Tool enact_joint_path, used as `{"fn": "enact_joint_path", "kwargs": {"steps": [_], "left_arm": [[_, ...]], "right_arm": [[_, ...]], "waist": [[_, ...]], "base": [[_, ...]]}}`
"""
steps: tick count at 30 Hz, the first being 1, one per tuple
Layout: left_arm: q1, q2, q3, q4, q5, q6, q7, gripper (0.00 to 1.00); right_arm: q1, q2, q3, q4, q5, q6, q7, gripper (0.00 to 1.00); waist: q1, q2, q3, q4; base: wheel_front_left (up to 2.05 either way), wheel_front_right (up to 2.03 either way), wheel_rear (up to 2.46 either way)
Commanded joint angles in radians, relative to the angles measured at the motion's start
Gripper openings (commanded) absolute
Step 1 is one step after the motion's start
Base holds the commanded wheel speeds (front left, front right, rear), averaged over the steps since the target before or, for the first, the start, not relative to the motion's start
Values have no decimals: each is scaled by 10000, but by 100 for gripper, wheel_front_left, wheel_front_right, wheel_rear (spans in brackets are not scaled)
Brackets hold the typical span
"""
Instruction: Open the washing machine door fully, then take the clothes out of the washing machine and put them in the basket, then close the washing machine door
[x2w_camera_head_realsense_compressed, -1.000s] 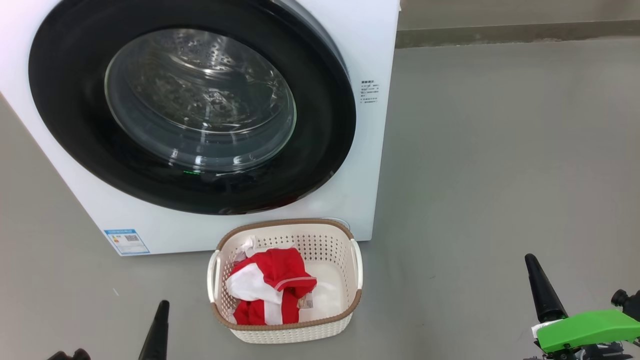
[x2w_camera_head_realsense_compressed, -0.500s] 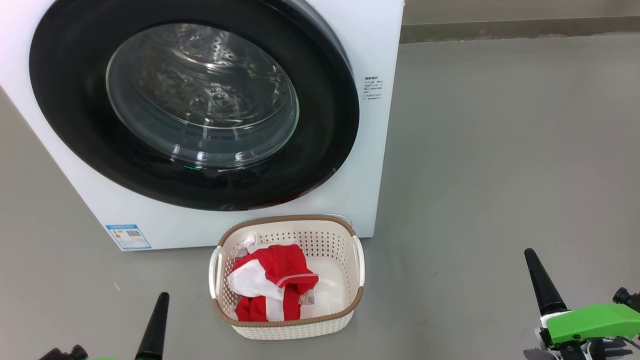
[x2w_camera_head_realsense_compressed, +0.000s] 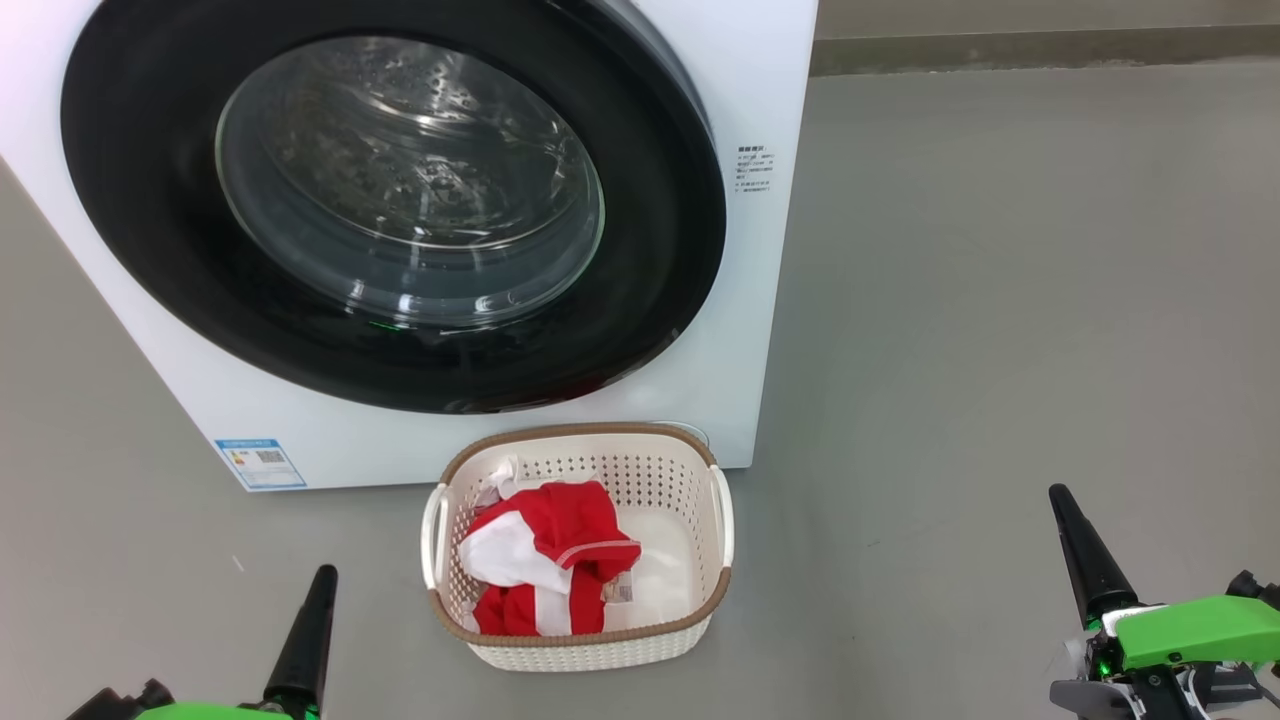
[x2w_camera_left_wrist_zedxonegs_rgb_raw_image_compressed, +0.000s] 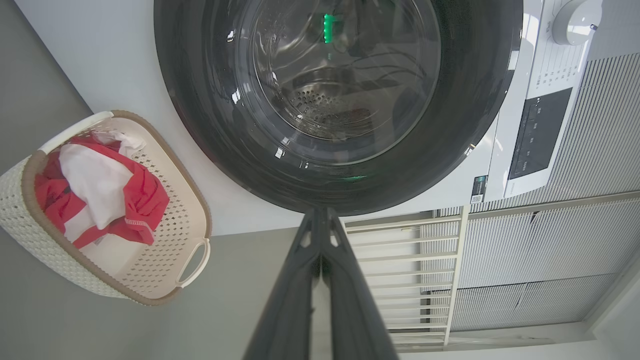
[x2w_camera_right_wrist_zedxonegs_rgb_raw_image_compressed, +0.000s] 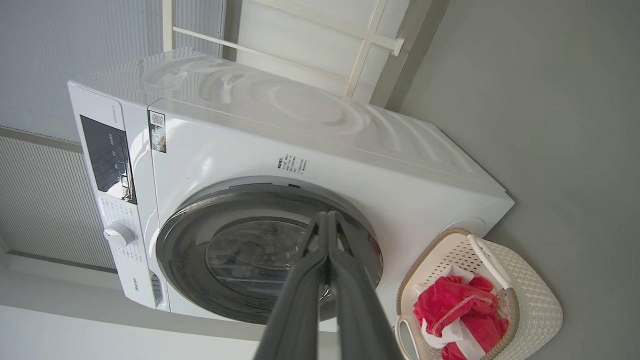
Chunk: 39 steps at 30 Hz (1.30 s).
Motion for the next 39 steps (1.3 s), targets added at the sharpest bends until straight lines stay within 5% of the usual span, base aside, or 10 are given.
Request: {"fn": "enact_joint_path", "kwargs": {"steps": [1, 12, 39], "left_arm": [[-462, 163, 360, -165, -305, -127, 124, 0], [-659, 177, 459, -40, -1463, -231, 412, 0], [-664, 177, 460, -38, -1493, -234, 418, 0]], "right_arm": [[-562, -156, 140, -233, 377, -6, 92, 0], [-735, -177, 117, -153, 1609, -9, 386, 0], [-739, -177, 117, -152, 1641, -9, 393, 0]], "waist": [[0, -1, 13, 10], [0, -1, 94, 64], [0, -1, 97, 66]], "base": [[0, 0, 0], [0, 0, 0], [0, 0, 0]]}}
